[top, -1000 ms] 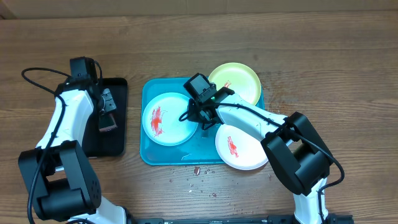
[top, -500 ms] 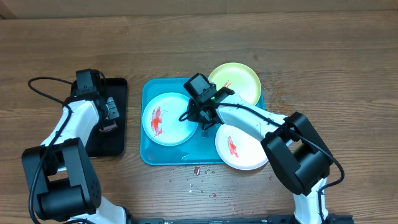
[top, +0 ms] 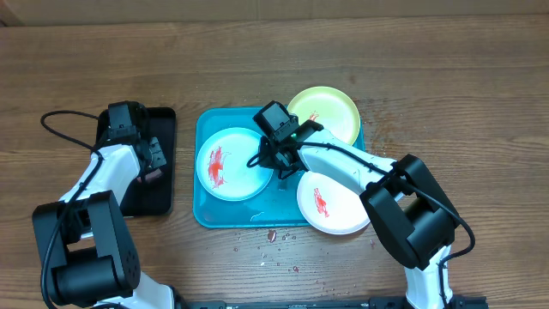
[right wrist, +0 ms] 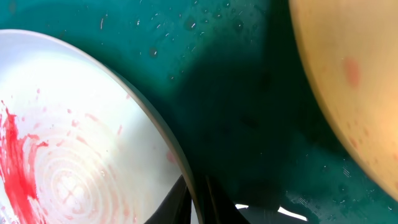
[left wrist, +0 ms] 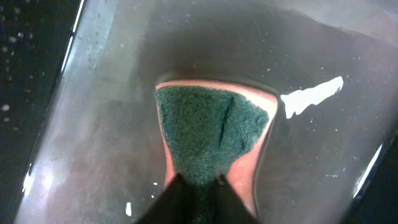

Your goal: Clean dirty plates on tray and stack at the side

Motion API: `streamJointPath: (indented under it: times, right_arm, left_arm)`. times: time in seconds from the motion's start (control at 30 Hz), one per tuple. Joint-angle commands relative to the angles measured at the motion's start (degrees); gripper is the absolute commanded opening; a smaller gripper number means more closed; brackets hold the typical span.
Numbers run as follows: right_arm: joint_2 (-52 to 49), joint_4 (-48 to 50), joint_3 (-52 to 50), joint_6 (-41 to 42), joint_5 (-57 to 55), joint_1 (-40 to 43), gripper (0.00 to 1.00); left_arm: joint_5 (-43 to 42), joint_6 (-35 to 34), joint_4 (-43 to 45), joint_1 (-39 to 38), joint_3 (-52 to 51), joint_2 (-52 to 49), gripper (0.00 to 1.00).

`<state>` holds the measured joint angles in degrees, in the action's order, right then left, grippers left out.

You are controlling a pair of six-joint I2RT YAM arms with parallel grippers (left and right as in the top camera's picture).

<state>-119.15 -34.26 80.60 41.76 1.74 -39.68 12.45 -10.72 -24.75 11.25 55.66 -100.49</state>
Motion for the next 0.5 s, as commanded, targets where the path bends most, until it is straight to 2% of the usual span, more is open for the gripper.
streamJointPath:
  times: [0.0,0.47]
  right_arm:
    - [-1.4,-0.2,0.7,0.2,-0.2,0.2,0.10]
    - [-1.4,-0.3,0.7,0.2,-0.1,0.2,0.10]
  left_arm:
    - [1.0,-1.0,0.5,0.0,-2.8,0.4,0.04]
    - [-0.4,-4.1,8.0,0.0,-12.2,0.4,0.04]
